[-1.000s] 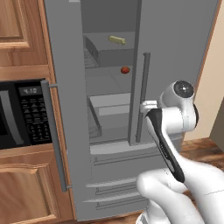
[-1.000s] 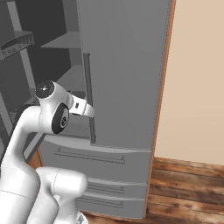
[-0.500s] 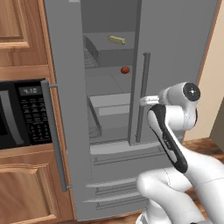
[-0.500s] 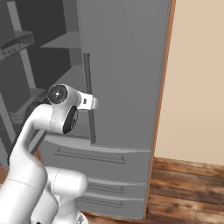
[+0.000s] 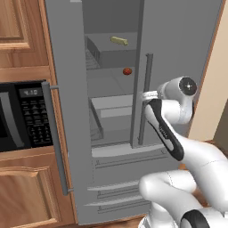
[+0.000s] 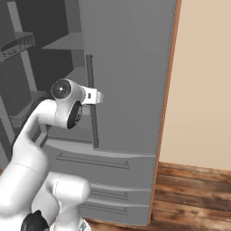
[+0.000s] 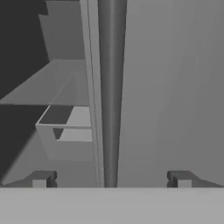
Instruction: Retrieve the butter from the fridge and place it on a plate on the dining table. Then retrieve the butter knife by the fridge and place it near the plate.
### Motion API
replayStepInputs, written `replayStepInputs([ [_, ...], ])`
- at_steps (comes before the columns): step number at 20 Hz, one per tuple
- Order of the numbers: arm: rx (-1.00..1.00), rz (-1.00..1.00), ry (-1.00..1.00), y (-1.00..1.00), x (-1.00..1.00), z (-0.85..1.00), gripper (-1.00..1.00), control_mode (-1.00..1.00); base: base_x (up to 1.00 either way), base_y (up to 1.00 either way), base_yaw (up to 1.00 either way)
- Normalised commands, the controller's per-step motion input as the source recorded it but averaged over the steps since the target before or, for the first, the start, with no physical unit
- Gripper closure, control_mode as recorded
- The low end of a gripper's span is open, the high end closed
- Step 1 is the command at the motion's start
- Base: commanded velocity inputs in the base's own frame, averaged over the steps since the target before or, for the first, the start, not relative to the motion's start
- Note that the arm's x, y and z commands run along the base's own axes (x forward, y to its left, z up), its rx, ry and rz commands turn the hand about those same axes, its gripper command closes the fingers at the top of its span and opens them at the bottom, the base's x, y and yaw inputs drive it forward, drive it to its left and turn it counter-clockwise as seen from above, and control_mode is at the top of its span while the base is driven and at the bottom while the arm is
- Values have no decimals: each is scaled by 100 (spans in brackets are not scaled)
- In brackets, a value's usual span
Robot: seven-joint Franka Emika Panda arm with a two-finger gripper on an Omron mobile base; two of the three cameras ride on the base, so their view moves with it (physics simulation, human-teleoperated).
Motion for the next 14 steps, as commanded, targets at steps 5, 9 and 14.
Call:
replayStepInputs([
  [5,-1,0,1,0,62,1,-100,-100,0,0,0],
  [9,0,0,0,0,64,0,-100,-100,0,0,0],
  [14,0,0,0,1,58,0,-100,-100,0,0,0],
])
